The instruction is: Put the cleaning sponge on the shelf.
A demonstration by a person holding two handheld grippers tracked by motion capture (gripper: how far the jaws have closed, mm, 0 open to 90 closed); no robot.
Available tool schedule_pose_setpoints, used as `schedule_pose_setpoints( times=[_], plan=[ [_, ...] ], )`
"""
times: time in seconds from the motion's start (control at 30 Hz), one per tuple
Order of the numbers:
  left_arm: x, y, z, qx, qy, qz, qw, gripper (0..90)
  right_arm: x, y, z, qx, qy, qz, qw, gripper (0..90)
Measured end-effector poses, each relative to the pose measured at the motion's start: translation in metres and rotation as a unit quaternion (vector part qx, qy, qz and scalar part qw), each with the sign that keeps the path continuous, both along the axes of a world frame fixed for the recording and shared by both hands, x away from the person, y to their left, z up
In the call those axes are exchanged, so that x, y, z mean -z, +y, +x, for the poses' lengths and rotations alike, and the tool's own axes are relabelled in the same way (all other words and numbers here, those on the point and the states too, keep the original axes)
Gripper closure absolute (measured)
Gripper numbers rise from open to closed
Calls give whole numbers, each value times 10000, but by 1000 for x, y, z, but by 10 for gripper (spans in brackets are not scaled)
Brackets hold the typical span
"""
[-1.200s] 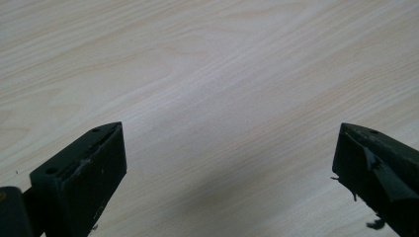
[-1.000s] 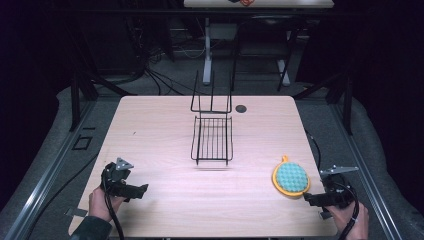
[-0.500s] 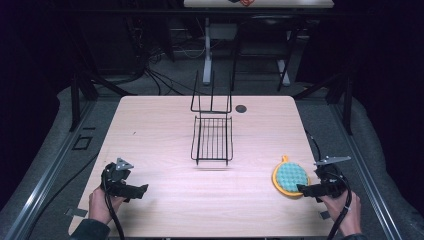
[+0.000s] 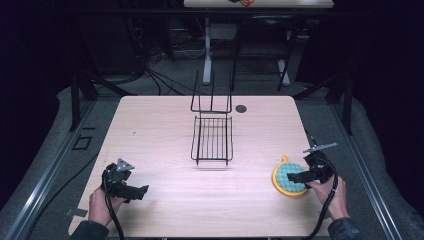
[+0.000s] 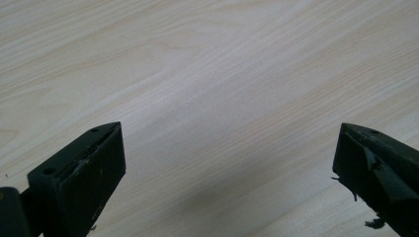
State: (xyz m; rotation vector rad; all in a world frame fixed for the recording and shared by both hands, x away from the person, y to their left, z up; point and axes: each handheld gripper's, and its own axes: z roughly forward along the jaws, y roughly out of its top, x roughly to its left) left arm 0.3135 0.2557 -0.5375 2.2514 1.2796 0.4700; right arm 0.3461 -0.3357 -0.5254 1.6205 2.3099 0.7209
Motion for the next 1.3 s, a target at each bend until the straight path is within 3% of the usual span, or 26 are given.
schedule_pose_setpoints(
  times=[0.07, 0.27, 0.3, 0.53, 0.7, 0.8, 1.0, 1.1, 1.3],
  plan=[
    [0, -1, 0, 7, 16, 22, 10000, 0, 2, 0, 7, -3, 36, 42, 10000, 137],
    [0, -2, 2, 35, -20, -26, 10000, 0, 6, 2, 16, 52, 127, 53, 9999, 205],
    [-1, -1, 3, 65, 0, -63, 10000, 0, 8, 1, 18, 126, 172, 10, 9998, 295],
    [0, -6, 1, 163, 75, -17, 9998, 0, 16, -2, 17, 261, 384, 84, 9989, 411],
    [2, -6, -1, 142, 55, 0, 9999, 0, 18, -3, 16, 282, 374, 155, 9988, 482],
    [2, -6, -1, 150, 68, 47, 9999, 0, 17, -4, 15, 295, 365, 166, 9988, 581],
    [2, -8, -1, 163, 84, 77, 9998, 0, 18, -8, 12, 318, 225, 222, 9990, 683],
    [1, -9, -1, 201, 88, 110, 9997, 0, 19, -7, 7, 341, -39, 228, 9992, 798],
    [2, -7, 0, 174, 90, 98, 9998, 1, 16, -7, 4, 364, -160, 240, 9989, 842]
  ],
)
